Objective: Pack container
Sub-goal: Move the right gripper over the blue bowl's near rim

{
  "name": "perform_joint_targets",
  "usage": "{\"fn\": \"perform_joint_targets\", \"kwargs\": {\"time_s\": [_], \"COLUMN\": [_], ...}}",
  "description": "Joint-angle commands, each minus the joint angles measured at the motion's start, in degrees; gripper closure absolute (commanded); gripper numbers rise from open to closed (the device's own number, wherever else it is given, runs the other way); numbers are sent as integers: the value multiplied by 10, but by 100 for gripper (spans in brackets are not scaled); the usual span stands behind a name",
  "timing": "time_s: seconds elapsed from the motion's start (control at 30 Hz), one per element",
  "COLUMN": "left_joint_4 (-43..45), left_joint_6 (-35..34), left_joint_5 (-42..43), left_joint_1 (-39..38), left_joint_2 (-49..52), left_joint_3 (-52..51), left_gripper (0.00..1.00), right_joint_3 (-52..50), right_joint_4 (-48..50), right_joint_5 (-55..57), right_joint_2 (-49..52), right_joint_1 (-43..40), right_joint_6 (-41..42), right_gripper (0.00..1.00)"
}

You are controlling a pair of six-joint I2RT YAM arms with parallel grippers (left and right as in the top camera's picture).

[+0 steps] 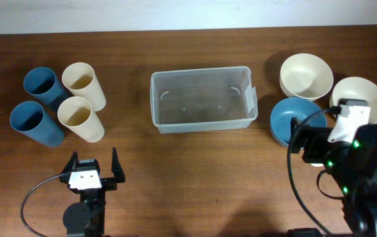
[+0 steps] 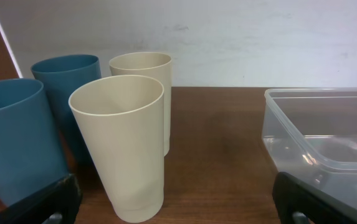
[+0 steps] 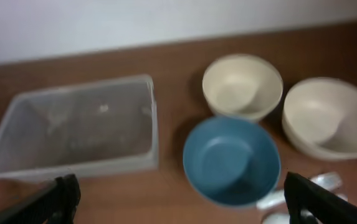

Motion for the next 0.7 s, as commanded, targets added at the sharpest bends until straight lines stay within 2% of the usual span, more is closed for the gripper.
{"fn": "perform_joint_targets", "kwargs": {"time_s": [0.0,0.1,0.2,0.37,0.53,0.67], "left_joint_4": [-3,-3,-3,-3,-3,-3], "left_joint_6": [9,9,9,9,9,9], "left_joint_5": [6,6,6,6,6,6], "left_joint_1": [2,2,2,2,2,2], "left_joint_2": [-4,-4,-4,-4,-4,-4], "left_joint_3": [-1,-1,-1,-1,-1,-1], "left_gripper": [0,0,0,0,0,0], "right_joint_3": [7,17,23,22,22,22], "right_joint_4": [-3,-10,-14,-20,-21,-16], "right_joint_5": [33,79,87,21,-82,-125], "right_joint_2": [29,50,77,147,223,290], "right_joint_1": [-5,-30,-94,-228,-305,-307], "right_joint_6": [38,154,254,356,363,299], "right_gripper": [1,1,1,1,1,1]}}
